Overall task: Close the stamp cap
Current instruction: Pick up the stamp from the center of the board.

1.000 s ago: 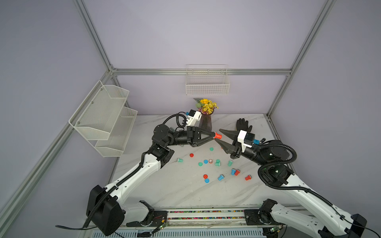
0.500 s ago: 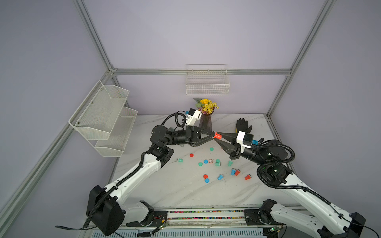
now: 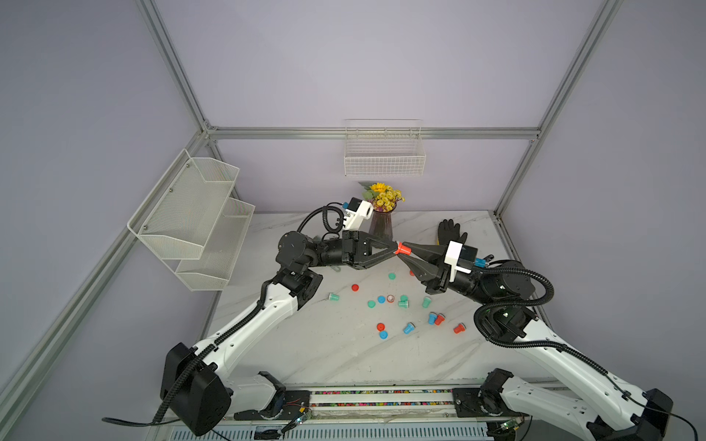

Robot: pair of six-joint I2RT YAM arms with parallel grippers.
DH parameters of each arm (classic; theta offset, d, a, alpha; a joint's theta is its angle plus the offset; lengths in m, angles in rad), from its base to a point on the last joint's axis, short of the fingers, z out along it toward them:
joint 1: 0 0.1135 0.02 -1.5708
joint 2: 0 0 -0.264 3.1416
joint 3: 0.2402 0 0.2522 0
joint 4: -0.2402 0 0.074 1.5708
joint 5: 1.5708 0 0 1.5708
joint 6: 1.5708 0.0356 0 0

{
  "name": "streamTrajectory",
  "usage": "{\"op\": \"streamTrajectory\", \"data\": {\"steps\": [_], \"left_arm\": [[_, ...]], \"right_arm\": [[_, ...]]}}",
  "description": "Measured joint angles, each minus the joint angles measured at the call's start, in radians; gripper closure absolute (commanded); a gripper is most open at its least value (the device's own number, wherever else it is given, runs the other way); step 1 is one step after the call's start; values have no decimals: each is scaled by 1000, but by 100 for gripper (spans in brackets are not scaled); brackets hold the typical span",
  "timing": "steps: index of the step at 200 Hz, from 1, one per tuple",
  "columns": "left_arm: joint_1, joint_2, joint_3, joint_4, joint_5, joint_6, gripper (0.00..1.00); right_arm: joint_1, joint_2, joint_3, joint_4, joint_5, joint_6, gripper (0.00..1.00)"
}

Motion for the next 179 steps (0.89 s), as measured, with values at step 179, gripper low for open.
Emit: {"op": "streamTrajectory", "data": {"steps": [179], "left_arm": [[-9,8,15,42,-15,-5,88]], "right_arm": [[-1,30,0,102,-20,55,87]]}}
